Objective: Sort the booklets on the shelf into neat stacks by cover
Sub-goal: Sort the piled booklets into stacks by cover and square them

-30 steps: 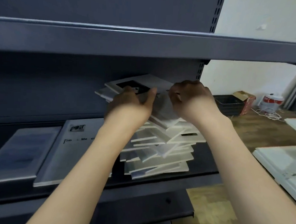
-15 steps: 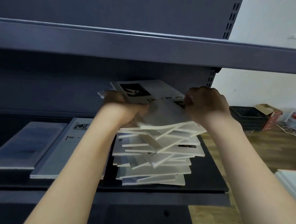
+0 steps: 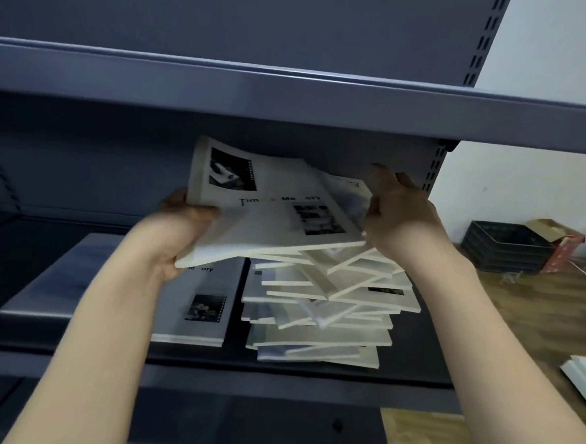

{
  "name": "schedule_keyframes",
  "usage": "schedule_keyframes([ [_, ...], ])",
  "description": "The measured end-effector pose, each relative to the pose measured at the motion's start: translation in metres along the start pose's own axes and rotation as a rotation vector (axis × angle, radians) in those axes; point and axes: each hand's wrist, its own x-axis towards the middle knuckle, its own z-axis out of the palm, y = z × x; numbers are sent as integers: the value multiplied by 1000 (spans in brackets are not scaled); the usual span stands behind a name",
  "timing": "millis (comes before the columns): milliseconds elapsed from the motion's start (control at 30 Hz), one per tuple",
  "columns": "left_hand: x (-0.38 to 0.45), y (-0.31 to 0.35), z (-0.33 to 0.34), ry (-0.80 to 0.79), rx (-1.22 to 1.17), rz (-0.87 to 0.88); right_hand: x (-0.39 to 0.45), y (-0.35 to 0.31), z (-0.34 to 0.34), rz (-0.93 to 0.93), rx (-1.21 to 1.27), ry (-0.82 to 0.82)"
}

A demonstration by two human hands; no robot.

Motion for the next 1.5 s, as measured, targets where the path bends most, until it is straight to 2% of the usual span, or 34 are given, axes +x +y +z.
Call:
schedule_keyframes([
  [133, 1, -7, -39, 49, -60, 29, 1, -11, 3, -28, -35, -59],
  [367, -5, -9, -82, 136, -97, -21, -2, -41, 9, -64, -61, -347],
  [467, -11, -10, -83, 116, -82, -14, -7, -51, 10, -59, -94, -429],
  [700, -7, -20, -92, 113, -131, -45, -15, -61, 15, -94, -301, -474],
  [933, 10, -28, -122, 49, -137, -79, -29, -85, 15, -73, -323, -294],
  [1067, 24, -35, -153, 35, -123, -102, -33, -113, 10, -46, -330, -96],
  [1300, 40, -41, -202, -50, 3, 0, -36, -182, 27, 77, -295, 153],
  [1400, 51, -49, -232, -100, 61, -10, -40, -203, 47, 65, -291, 229],
  [1500, 59, -56, -258, -118, 96, -36, -40, -224, 64, -23, -250, 368],
])
